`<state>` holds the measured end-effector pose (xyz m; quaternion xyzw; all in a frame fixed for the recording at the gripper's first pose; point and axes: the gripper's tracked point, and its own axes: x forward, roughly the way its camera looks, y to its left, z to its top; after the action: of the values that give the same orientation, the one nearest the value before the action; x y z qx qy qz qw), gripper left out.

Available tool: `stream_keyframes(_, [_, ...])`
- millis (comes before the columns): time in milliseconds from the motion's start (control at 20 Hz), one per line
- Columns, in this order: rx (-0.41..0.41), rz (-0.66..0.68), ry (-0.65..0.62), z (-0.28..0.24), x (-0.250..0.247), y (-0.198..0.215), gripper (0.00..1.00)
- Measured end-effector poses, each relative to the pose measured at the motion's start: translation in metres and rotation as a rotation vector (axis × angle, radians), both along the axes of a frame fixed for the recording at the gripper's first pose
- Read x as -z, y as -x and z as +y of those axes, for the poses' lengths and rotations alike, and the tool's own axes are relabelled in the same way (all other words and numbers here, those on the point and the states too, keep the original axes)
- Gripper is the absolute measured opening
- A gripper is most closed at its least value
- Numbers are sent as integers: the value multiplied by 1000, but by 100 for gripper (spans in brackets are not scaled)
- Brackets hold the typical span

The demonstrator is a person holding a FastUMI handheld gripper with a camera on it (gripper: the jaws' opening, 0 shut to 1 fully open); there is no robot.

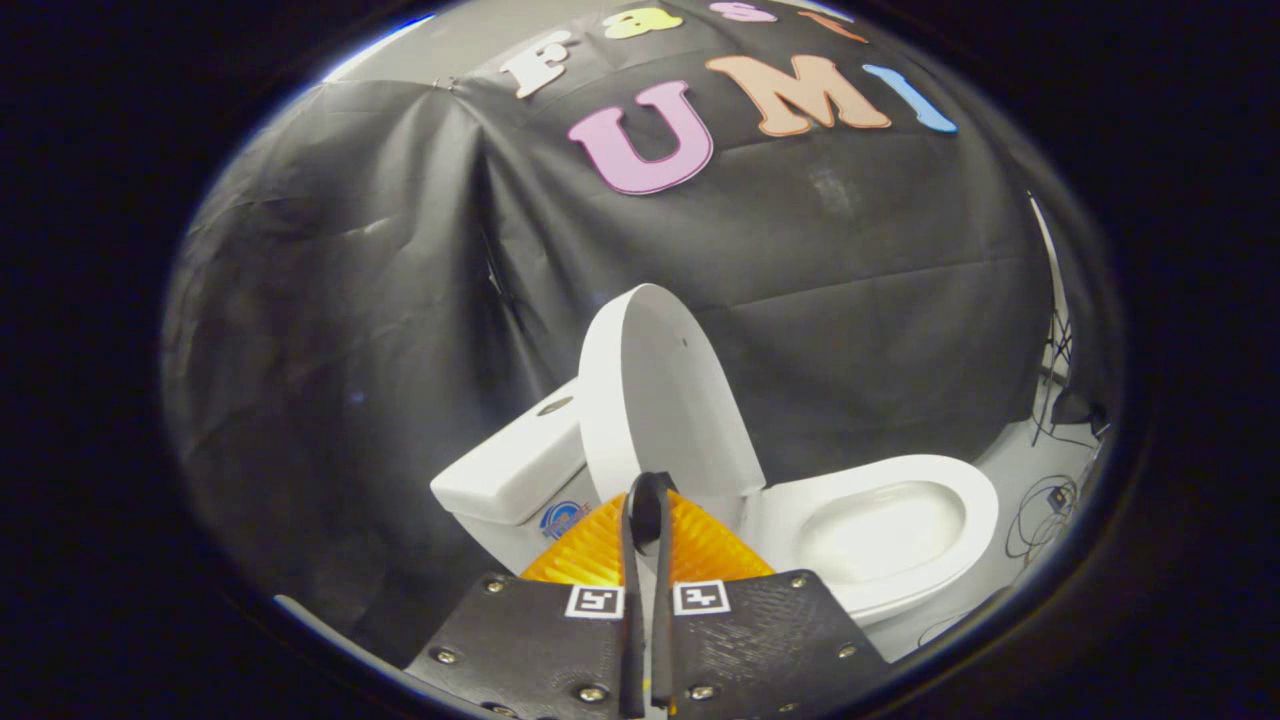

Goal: Open the toilet lid.

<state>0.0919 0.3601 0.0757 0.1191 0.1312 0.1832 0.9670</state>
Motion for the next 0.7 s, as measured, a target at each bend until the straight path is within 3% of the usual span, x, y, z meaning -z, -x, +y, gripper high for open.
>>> stream_keyframes(700, [-74, -27, -14, 28, 2, 0, 6])
